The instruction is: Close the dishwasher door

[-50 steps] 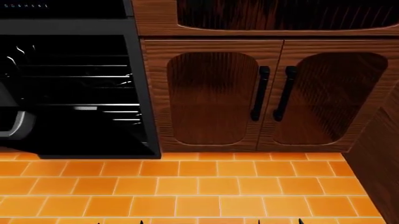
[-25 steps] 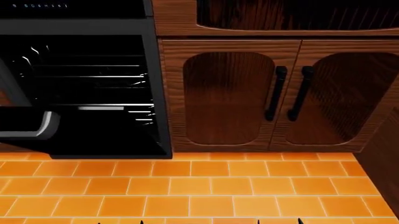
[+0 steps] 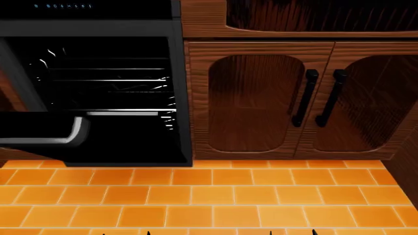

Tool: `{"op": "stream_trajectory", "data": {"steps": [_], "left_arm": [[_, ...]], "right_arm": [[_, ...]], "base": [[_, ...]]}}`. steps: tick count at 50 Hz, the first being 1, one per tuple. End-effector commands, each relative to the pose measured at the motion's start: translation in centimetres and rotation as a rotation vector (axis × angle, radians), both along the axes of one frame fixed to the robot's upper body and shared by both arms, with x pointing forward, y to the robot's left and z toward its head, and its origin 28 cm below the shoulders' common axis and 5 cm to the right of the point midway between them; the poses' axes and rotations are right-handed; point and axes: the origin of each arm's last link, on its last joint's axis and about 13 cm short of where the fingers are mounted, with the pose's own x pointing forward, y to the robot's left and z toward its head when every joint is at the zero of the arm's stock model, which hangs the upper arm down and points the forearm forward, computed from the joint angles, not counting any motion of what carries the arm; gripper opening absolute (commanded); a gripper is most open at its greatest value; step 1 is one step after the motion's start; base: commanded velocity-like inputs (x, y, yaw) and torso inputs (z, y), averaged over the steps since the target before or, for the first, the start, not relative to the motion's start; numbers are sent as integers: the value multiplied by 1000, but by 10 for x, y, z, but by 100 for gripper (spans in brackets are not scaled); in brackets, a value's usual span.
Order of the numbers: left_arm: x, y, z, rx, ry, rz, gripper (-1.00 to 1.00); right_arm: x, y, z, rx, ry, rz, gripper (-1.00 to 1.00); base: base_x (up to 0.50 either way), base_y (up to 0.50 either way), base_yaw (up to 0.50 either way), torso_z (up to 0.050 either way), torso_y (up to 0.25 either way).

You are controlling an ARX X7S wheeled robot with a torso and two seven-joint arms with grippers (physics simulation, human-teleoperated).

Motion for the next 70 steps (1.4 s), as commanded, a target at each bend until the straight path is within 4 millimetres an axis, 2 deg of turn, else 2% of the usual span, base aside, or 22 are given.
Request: {"op": "stream_trajectory", "data": {"steps": [1, 70], "left_arm": [[0, 0, 0, 0, 0, 0, 100], [0, 0, -1, 0, 3, -1, 100]], "right_arm": [[0, 0, 0, -1, 0, 0, 100], [1, 0, -1, -1, 3, 3, 100]], "base": [[0, 188, 0, 0, 0], [0, 188, 0, 0, 0]]}}
